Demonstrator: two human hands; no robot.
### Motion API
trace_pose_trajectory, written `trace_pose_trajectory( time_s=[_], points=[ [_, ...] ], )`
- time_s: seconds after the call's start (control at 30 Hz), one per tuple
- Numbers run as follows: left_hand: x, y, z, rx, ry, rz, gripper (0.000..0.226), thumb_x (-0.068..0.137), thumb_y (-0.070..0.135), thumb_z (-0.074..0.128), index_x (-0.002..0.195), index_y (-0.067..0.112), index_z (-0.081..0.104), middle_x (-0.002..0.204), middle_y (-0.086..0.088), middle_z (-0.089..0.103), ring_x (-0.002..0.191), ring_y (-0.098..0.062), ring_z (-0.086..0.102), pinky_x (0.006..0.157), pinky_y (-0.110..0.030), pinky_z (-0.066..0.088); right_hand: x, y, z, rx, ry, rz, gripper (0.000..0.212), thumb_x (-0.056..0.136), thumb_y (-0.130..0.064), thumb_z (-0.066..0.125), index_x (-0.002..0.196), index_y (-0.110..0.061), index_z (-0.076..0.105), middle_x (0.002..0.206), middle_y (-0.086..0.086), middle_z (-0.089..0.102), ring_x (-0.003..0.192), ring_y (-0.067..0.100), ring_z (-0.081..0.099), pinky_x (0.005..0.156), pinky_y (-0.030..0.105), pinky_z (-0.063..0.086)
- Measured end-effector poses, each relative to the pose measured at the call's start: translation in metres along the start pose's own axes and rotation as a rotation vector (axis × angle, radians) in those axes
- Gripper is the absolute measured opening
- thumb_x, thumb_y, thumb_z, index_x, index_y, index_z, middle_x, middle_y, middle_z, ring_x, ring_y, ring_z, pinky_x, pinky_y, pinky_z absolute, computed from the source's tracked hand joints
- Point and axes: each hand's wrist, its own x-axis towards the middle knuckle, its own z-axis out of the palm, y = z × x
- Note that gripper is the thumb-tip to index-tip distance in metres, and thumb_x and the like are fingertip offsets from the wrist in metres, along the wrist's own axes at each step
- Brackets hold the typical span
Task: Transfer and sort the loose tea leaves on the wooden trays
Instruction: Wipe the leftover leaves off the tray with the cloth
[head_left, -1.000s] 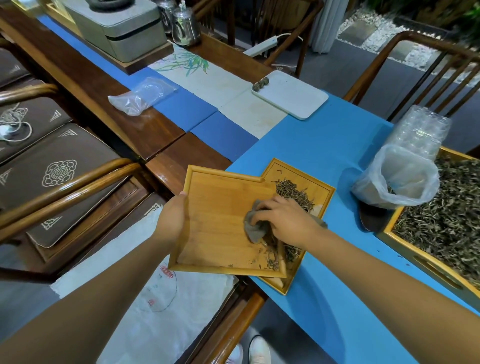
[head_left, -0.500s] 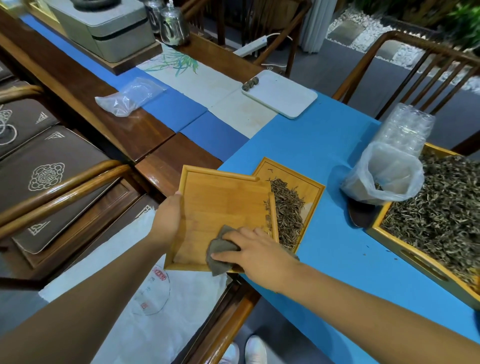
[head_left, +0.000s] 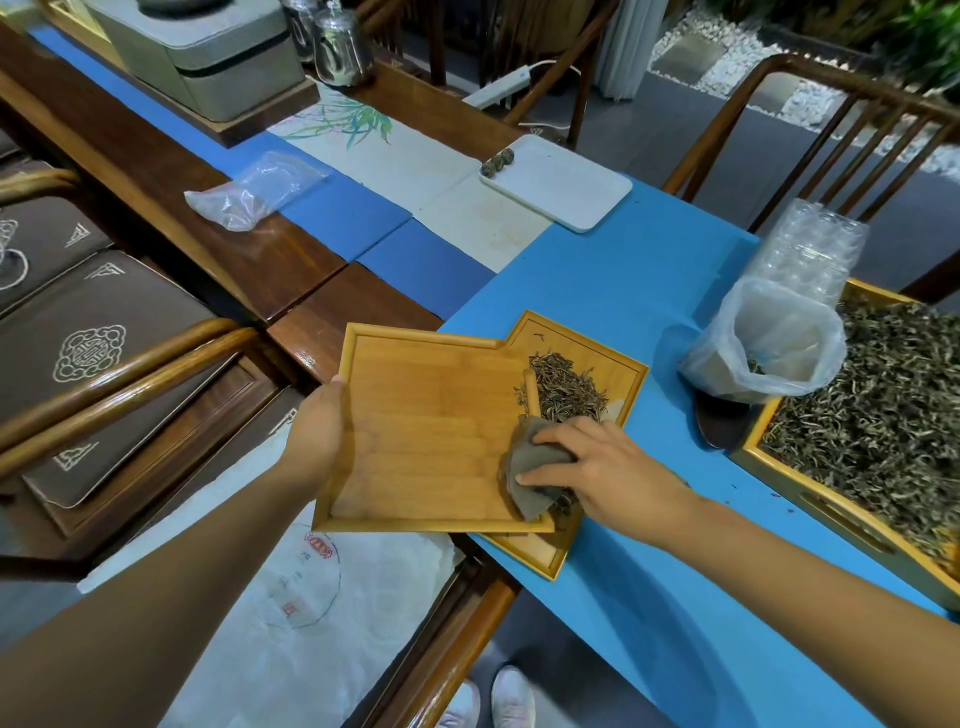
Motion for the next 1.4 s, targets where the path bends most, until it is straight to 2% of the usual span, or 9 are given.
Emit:
trace_pose_trajectory(
  time_s=[0.23, 0.53, 0.67, 0.77, 0.87, 1.0, 1.2, 1.33, 1.4],
  points=[
    [0.003, -0.001, 0.002, 0.051, 0.001, 0.009, 0.028, 0.099, 0.033, 0.032, 0.086, 0.016, 0.05, 0.082, -0.008, 0.049, 0.089, -0.028, 0.046, 0.085, -0.044, 0.042, -0.011, -0.004, 0.007, -0.138, -0.018, -0.136, 0.059, 0.053, -0.008, 0.081, 0.101, -0.04, 0.069, 0.107, -0.002, 0.067, 0.094, 0.02, 0.065, 0.066, 0.031, 0.051],
    [0.011, -0.002, 0.001, 0.15, 0.087, -0.053, 0.035, 0.098, 0.04, 0.032, 0.081, 0.02, 0.056, 0.079, -0.004, 0.053, 0.073, -0.021, 0.054, 0.075, -0.038, 0.043, -0.005, 0.003, 0.017, -0.308, 0.011, -0.123, 0.063, 0.054, -0.009, 0.083, 0.108, -0.037, 0.067, 0.111, 0.0, 0.067, 0.101, 0.021, 0.065, 0.069, 0.031, 0.052],
    [0.013, 0.002, 0.002, 0.248, 0.074, -0.034, 0.044, 0.097, 0.036, 0.034, 0.111, 0.004, 0.06, 0.103, -0.024, 0.061, 0.106, -0.041, 0.057, 0.09, -0.047, 0.047, 0.003, 0.011, 0.014, -0.314, 0.024, -0.024, 0.063, 0.062, -0.005, 0.078, 0.116, -0.033, 0.063, 0.119, 0.004, 0.063, 0.109, 0.025, 0.06, 0.075, 0.036, 0.05],
    [0.009, 0.003, 0.002, 0.294, 0.031, -0.001, 0.052, 0.096, 0.041, 0.033, 0.127, 0.004, 0.053, 0.125, -0.025, 0.056, 0.117, -0.042, 0.052, 0.101, -0.054, 0.041, 0.01, 0.022, 0.015, -0.275, 0.025, 0.057, 0.061, 0.079, -0.002, 0.06, 0.131, -0.033, 0.05, 0.136, 0.006, 0.049, 0.126, 0.026, 0.044, 0.088, 0.038, 0.04],
    [0.009, 0.003, 0.002, 0.314, 0.001, 0.026, 0.05, 0.097, 0.041, 0.032, 0.127, 0.007, 0.054, 0.122, -0.021, 0.058, 0.111, -0.038, 0.055, 0.098, -0.05, 0.041, 0.014, 0.034, 0.017, -0.255, 0.0, 0.137, 0.062, 0.087, -0.004, 0.046, 0.139, -0.037, 0.037, 0.144, 0.003, 0.036, 0.132, 0.024, 0.031, 0.093, 0.037, 0.03],
    [0.007, -0.001, 0.001, 0.356, -0.029, 0.058, 0.047, 0.097, 0.044, 0.031, 0.119, 0.012, 0.057, 0.101, -0.007, 0.059, 0.102, -0.031, 0.057, 0.092, -0.046, 0.043, 0.019, 0.045, 0.02, -0.259, 0.015, 0.212, 0.062, 0.087, -0.006, 0.045, 0.14, -0.037, 0.035, 0.143, 0.004, 0.036, 0.127, 0.026, 0.033, 0.091, 0.036, 0.029],
    [0.014, -0.007, -0.006, 0.336, 0.01, 0.054, 0.031, 0.097, 0.039, 0.035, 0.083, 0.024, 0.057, 0.076, 0.005, 0.055, 0.071, -0.012, 0.051, 0.064, -0.031, 0.04, 0.016, 0.046, 0.016, -0.195, 0.169, 0.294, 0.063, 0.077, 0.005, 0.055, 0.13, -0.03, 0.052, 0.13, 0.011, 0.051, 0.111, 0.033, 0.047, 0.081, 0.04, 0.037],
    [0.02, -0.005, -0.006, 0.318, 0.045, -0.018, 0.03, 0.098, 0.032, 0.038, 0.095, 0.015, 0.063, 0.082, 0.001, 0.055, 0.088, -0.025, 0.059, 0.073, -0.032, 0.04, 0.005, 0.01, 0.011, -0.108, 0.201, 0.086, 0.066, 0.064, 0.008, 0.069, 0.119, -0.028, 0.062, 0.115, 0.012, 0.062, 0.096, 0.033, 0.059, 0.073, 0.043, 0.048],
    [0.019, -0.006, -0.008, 0.313, 0.04, -0.008, 0.031, 0.096, 0.038, 0.037, 0.093, 0.02, 0.063, 0.081, 0.003, 0.057, 0.084, -0.022, 0.058, 0.069, -0.032, 0.041, -0.006, -0.012, 0.014, -0.068, 0.161, -0.047, 0.067, 0.06, 0.002, 0.076, 0.117, -0.031, 0.063, 0.113, 0.007, 0.063, 0.096, 0.027, 0.061, 0.073, 0.039, 0.051]
  ],
)
